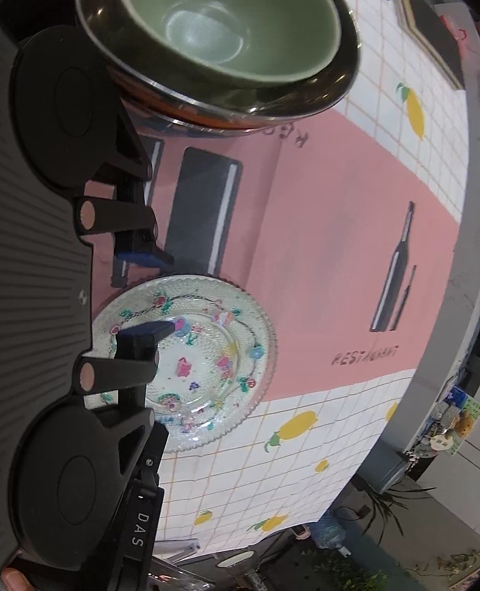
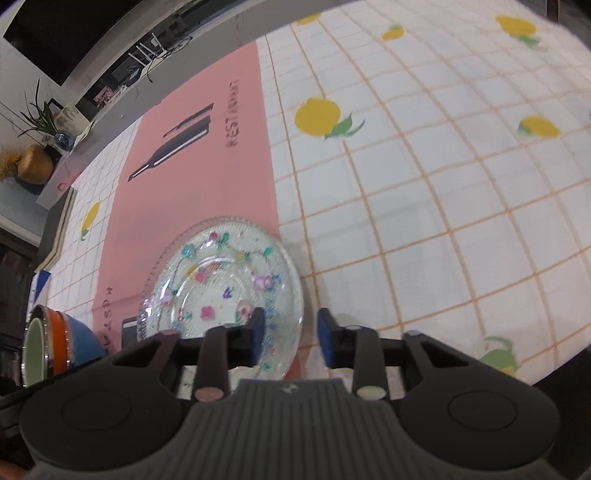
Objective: Organize plates and bowls
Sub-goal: 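Open the left tool and lift it off the glass plate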
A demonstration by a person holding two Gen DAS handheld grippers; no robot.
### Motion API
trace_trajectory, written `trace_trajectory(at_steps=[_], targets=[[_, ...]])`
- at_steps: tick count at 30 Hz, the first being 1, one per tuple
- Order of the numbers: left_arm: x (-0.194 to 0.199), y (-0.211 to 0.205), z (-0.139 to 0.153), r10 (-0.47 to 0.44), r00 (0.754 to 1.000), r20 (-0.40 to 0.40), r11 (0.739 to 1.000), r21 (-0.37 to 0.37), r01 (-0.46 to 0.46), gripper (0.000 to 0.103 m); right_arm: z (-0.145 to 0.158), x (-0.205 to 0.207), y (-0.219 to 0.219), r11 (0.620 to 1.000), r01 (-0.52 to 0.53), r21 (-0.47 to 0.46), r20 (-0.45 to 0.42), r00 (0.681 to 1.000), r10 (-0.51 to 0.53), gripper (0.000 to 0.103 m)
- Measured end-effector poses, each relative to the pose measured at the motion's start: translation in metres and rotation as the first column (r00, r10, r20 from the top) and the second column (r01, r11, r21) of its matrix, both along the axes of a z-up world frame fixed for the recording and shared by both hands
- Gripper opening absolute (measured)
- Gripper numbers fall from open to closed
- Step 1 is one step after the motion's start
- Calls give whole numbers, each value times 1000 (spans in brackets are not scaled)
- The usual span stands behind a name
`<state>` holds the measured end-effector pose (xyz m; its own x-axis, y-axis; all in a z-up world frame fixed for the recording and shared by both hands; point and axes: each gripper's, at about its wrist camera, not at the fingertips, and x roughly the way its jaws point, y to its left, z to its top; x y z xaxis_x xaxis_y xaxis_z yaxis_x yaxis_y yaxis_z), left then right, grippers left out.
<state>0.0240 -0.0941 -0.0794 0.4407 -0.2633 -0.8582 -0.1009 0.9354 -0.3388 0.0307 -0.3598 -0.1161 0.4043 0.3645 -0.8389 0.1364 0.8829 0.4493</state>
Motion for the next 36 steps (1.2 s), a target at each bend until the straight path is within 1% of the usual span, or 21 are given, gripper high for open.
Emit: trace_trajectory(at_steps=[3, 11, 22, 24, 26, 28, 29, 32, 35, 36], targets=[[0, 0, -1, -1, 1000, 3, 1000, -8, 1, 34, -6, 1, 0, 999, 19, 48, -22, 1000, -18, 32], [4, -2, -1, -8, 1000, -2, 1000, 4, 8, 33, -8, 5, 1, 997, 44, 62, -30, 999, -43, 31], [15, -4, 0, 13, 1000, 0, 1000, 17, -13, 33, -7, 20, 3, 998, 43, 47, -13, 999, -43, 31], [15, -4, 0, 10, 1000, 1, 1000, 19, -10, 33, -6, 19, 5, 999, 32, 36, -6, 999, -32, 33], [14, -5, 2, -5, 1000, 9, 999, 35, 5, 33, -3, 16, 9, 1000, 21, 0, 14, 1000, -21, 34], [11, -8, 7, -23, 999, 36, 997, 70, 20, 33, 4, 12, 13, 999, 8, -51, 39, 999, -6, 38], [9, -10, 11, -33, 998, 53, 996, 86, 28, 34, 8, 9, 14, 997, 3, -72, 54, 999, 1, 39], [1, -11, 26, -60, 993, 103, 991, 125, 47, 40, 23, 1, 18, 992, -5, -126, 98, 995, 18, 41], [-11, -10, 45, -96, 980, 173, 986, 148, 70, 42, 41, -8, 23, 986, -6, -169, 147, 989, 31, 43], [-16, -9, 53, -108, 974, 199, 985, 153, 78, 44, 47, -11, 26, 985, -9, -173, 162, 986, 38, 47]])
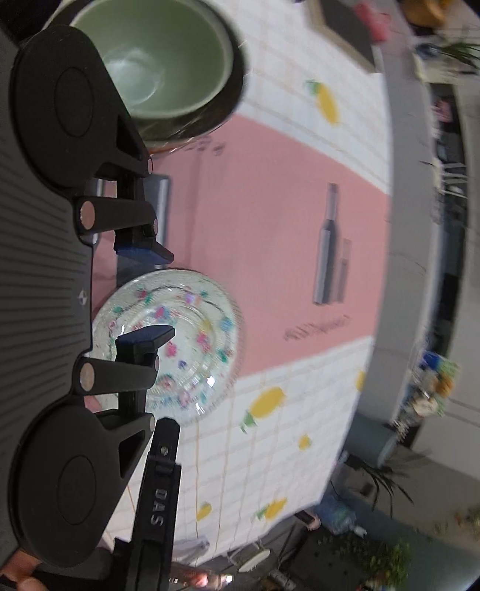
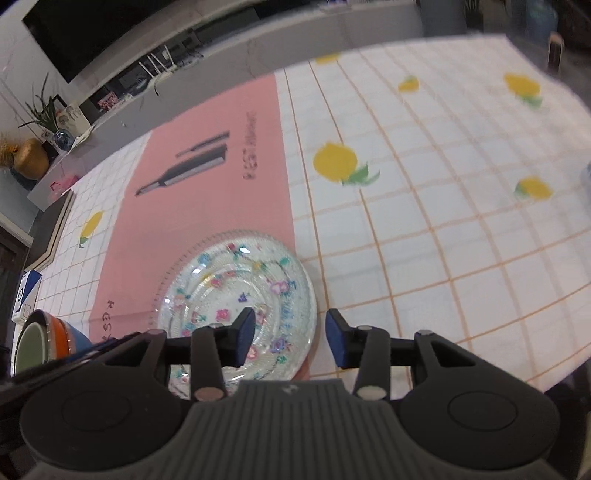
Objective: Organize plates and bowls
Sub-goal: 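Open the left tool and lift it off the glass plate, then reach the left tool to the steel bowl stack rim and close on it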
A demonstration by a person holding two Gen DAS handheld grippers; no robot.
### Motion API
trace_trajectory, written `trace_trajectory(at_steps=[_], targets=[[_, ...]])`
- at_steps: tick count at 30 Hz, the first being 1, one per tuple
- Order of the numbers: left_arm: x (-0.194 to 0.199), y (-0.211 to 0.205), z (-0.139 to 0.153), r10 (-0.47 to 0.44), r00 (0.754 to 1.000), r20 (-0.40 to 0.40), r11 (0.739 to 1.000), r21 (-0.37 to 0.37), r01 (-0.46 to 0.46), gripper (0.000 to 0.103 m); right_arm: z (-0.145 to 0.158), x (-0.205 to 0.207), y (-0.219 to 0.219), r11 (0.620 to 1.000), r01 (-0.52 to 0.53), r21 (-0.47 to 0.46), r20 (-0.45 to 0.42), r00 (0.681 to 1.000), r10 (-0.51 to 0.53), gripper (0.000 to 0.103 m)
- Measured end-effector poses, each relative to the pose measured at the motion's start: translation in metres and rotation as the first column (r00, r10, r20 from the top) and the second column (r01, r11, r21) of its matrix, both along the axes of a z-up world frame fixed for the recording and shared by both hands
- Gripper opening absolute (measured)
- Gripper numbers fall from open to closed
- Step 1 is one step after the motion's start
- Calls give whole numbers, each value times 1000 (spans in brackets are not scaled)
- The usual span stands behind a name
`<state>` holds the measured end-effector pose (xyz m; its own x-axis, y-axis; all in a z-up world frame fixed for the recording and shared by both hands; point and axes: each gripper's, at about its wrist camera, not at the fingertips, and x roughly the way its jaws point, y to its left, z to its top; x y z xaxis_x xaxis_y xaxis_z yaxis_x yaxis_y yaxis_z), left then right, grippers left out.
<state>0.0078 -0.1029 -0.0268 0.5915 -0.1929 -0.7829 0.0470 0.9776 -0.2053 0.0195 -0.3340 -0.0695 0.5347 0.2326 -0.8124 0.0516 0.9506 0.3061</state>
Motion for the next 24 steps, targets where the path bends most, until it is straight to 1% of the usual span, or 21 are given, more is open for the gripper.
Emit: trace_trajectory(at_steps=[3, 6, 11, 17, 21, 24], targets=[[-10, 6, 21, -22, 998, 65, 1000, -5, 22, 46, 15, -5, 9, 999, -30, 17, 34, 999, 29, 48], [-17, 18, 38, -18, 993, 114, 1000, -15, 20, 49, 27, -10, 23, 997, -69, 43, 52, 996, 67, 49], [-24, 48, 57, 6, 987, 163, 1000, -11, -5, 58, 38, -14, 55, 984, -146, 102, 66, 988, 140, 51], [-32, 95, 67, 77, 981, 179, 997, -19, -75, 67, 40, -12, 88, 962, -201, 184, 43, 980, 196, 57], [-37, 122, 66, 109, 980, 166, 994, -16, -108, 68, 44, -13, 110, 947, -245, 207, 54, 970, 239, 65], [-39, 141, 62, 139, 980, 140, 990, -42, -134, 70, 42, -9, 123, 938, -266, 224, 37, 964, 265, 68]])
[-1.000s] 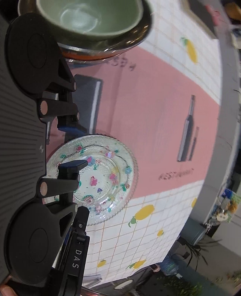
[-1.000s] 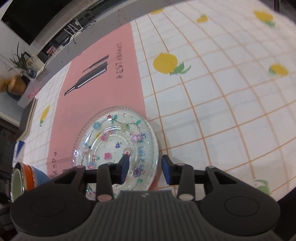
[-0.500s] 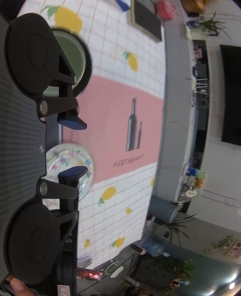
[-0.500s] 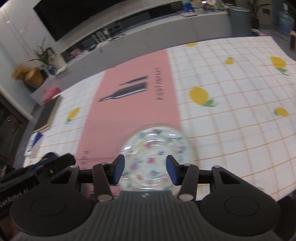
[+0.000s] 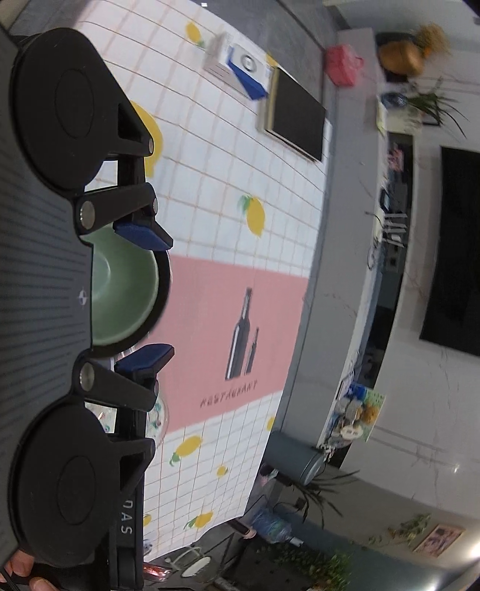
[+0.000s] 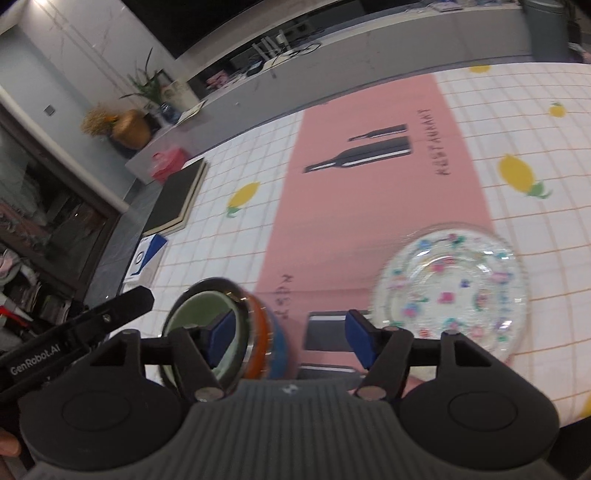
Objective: Organize plates and bowls
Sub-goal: 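Reach the left tool to the steel bowl stack rim and close on it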
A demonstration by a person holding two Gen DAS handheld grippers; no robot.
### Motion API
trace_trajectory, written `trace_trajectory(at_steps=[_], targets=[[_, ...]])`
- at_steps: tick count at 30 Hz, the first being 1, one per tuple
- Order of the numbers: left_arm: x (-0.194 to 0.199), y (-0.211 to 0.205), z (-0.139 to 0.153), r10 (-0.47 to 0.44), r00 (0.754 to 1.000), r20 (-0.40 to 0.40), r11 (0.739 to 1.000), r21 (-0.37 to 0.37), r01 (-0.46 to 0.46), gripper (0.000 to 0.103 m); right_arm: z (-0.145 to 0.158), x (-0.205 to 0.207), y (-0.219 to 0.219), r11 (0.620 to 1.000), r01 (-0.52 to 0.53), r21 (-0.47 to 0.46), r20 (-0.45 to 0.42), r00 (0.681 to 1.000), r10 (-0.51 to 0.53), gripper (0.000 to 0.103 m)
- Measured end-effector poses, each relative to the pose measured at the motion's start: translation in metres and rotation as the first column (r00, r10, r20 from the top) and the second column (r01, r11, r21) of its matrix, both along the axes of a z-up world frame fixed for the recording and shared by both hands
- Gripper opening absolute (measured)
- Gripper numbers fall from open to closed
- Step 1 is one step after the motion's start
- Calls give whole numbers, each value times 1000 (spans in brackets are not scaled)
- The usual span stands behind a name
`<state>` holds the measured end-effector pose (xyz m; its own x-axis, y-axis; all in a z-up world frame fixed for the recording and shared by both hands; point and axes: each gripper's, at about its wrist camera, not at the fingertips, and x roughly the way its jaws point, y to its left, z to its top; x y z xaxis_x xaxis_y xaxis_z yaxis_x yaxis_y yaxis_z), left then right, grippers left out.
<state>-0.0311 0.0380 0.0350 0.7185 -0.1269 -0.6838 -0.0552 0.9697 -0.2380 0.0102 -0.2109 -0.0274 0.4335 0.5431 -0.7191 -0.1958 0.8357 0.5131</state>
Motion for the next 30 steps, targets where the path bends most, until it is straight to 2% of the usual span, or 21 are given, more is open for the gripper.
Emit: trace_trajectory(at_steps=[9, 14, 16, 20, 25, 30], targets=[[-4, 33, -26, 47, 995, -93, 995, -78, -54, 73, -24, 14, 30, 999, -22, 28, -126, 992, 25, 69], [0, 49, -50, 87, 983, -161, 986, -125, -108, 73, -40, 22, 47, 1000, -30, 3, -183, 983, 30, 69], [3, 54, -60, 79, 978, -195, 978, -175, -114, 73, -47, 24, 51, 1000, -30, 4, -211, 977, 30, 69], [7, 63, -82, 107, 958, -266, 943, -277, -182, 72, -62, 28, 55, 1000, -16, 3, -263, 965, 16, 68], [12, 61, -99, 104, 944, -313, 926, -317, -207, 72, -69, 31, 61, 1000, -18, -5, -279, 960, 16, 60], [17, 60, -106, 106, 936, -336, 926, -309, -216, 68, -75, 32, 62, 1000, -14, 10, -301, 954, 17, 51]])
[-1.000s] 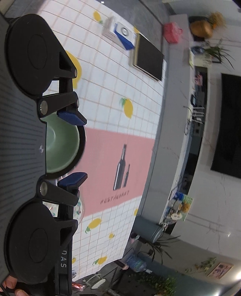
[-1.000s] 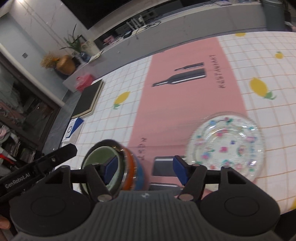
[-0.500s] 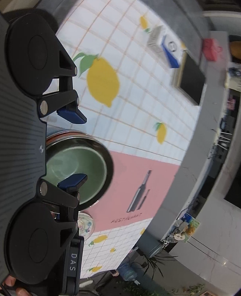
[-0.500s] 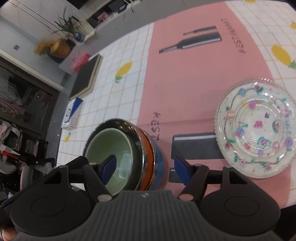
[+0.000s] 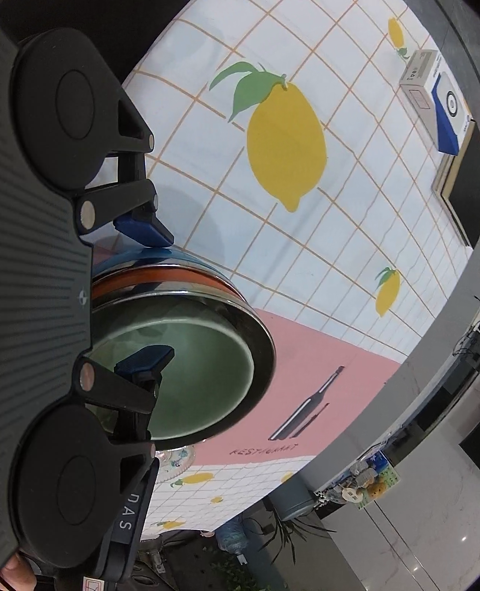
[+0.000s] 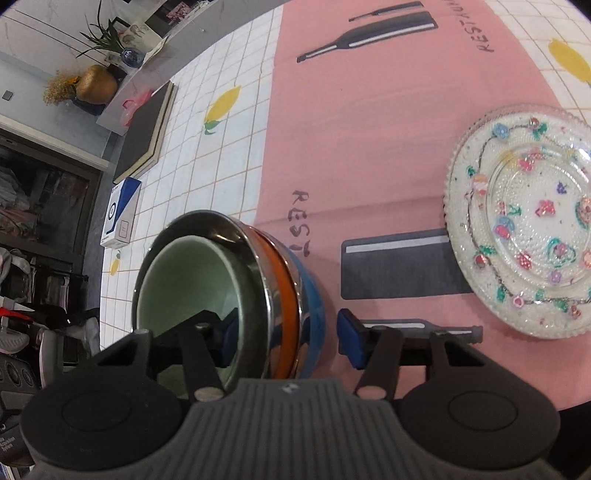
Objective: Organize plates and bowls
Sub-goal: 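Reach the left tool to the steel bowl stack rim and close on it, then carry the nested bowls with the left tool and lower them onto the plates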
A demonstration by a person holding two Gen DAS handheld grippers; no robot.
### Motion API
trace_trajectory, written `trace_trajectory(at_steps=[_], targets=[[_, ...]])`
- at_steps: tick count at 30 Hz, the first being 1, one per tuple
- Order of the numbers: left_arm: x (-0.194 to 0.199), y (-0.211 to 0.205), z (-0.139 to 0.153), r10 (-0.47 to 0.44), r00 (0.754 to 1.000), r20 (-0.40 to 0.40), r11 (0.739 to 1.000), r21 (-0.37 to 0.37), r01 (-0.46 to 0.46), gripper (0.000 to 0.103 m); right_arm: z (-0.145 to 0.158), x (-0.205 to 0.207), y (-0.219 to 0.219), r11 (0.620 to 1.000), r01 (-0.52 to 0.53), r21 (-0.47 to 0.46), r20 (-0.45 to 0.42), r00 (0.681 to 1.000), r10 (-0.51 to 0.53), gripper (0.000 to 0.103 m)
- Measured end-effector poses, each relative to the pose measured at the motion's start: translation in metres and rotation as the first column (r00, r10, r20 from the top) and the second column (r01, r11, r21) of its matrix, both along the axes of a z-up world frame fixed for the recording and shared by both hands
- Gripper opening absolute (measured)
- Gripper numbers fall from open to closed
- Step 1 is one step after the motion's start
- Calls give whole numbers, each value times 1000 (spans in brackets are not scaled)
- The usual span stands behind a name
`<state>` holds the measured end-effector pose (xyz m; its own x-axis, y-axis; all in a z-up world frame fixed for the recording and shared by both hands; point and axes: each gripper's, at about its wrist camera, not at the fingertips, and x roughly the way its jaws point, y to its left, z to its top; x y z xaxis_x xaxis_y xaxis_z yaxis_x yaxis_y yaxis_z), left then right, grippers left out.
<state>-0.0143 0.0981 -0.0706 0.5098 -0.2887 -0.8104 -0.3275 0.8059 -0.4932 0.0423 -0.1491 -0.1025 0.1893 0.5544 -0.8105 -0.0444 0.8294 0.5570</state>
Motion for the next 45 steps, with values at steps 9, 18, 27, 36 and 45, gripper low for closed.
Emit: trace_trajectory(at_steps=[9, 18, 27, 36, 45], targets=[[0, -2, -5, 8, 1000, -16, 1000, -9, -8, 60, -3, -2, 0, 1000, -3, 13, 4, 1000, 3, 47], [1, -3, -1, 14, 1000, -9, 1000, -6, -14, 56, -6, -1, -9, 999, 28, 37, -18, 999, -27, 42], [1, -9, 8, 9, 1000, 12, 1000, 8, -9, 56, 2, -2, -19, 998, 34, 54, -2, 999, -34, 42], [11, -33, 28, -24, 999, 42, 1000, 16, 23, 56, 23, 0, -45, 996, 57, 65, 33, 998, -60, 42], [31, -76, 45, -90, 994, 67, 996, 3, 90, 56, 46, 3, -94, 992, 116, 57, 72, 990, -120, 42]])
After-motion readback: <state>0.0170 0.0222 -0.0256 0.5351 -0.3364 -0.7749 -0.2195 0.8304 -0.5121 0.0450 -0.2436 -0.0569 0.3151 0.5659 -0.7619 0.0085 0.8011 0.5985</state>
